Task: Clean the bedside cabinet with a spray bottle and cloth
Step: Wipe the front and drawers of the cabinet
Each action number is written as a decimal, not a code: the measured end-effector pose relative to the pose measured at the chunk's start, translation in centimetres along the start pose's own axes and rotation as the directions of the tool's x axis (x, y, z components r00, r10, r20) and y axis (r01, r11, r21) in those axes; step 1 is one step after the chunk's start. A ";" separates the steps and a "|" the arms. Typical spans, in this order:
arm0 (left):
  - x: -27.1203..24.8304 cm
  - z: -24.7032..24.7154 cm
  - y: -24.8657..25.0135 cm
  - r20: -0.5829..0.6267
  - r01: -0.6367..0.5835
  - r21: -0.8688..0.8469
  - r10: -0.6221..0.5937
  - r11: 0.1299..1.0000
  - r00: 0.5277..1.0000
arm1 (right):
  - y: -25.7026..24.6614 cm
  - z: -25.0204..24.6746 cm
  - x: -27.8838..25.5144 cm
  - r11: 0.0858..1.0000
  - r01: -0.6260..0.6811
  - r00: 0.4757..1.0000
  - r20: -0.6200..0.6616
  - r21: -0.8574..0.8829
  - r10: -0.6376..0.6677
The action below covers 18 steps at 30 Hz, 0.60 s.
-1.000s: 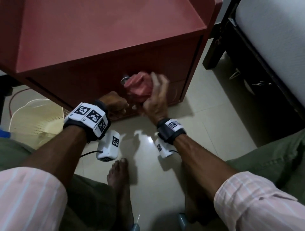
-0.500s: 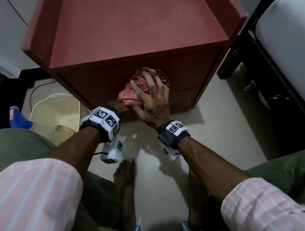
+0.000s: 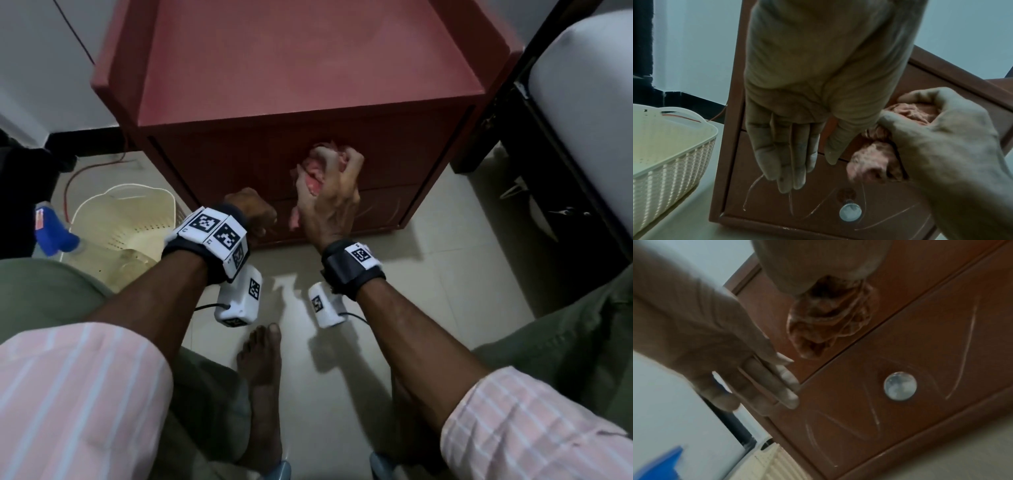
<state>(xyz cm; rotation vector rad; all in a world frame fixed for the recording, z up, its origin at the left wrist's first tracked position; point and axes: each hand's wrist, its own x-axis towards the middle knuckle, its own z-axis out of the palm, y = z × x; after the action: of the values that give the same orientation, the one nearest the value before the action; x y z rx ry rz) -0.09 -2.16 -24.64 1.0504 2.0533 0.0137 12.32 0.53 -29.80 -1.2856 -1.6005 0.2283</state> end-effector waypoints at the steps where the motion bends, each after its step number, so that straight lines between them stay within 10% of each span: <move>1: -0.1 -0.2 -0.1 -0.003 -0.007 -0.001 0.007 1.000 1.000 | -0.6 0.1 -0.1 0.993 -0.094 0.995 -0.029 0.071 0.096; 4: 0.0 -0.6 -0.6 -0.015 -0.021 -0.033 0.020 0.999 1.000 | -1.1 0.6 -0.4 0.995 -0.094 0.995 0.028 -0.014 0.095; 7: 0.1 -0.5 -0.9 -0.022 -0.027 -0.063 0.026 0.998 0.999 | 0.9 0.0 0.0 0.886 0.298 0.950 0.198 -0.354 -0.240; 10: 0.0 -0.1 -0.5 0.000 -0.043 -0.052 0.043 0.998 0.999 | 2.5 -1.2 1.5 0.658 0.643 0.766 0.359 -0.392 -0.534; 14: 0.1 0.5 0.6 -0.011 -0.057 -0.044 0.056 0.997 0.998 | 3.7 -2.5 3.1 0.408 0.848 0.527 0.609 -0.337 -0.593; 18: -0.1 1.1 1.4 -0.008 -0.061 -0.011 0.061 0.998 0.998 | 3.8 -2.3 3.3 0.413 0.824 0.567 0.574 -0.389 -0.591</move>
<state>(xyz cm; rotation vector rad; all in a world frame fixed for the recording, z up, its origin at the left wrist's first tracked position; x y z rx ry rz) 1.62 -1.65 -24.85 1.1074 2.0255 0.0601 16.80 3.75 -29.41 -0.8659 -2.5554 -0.7596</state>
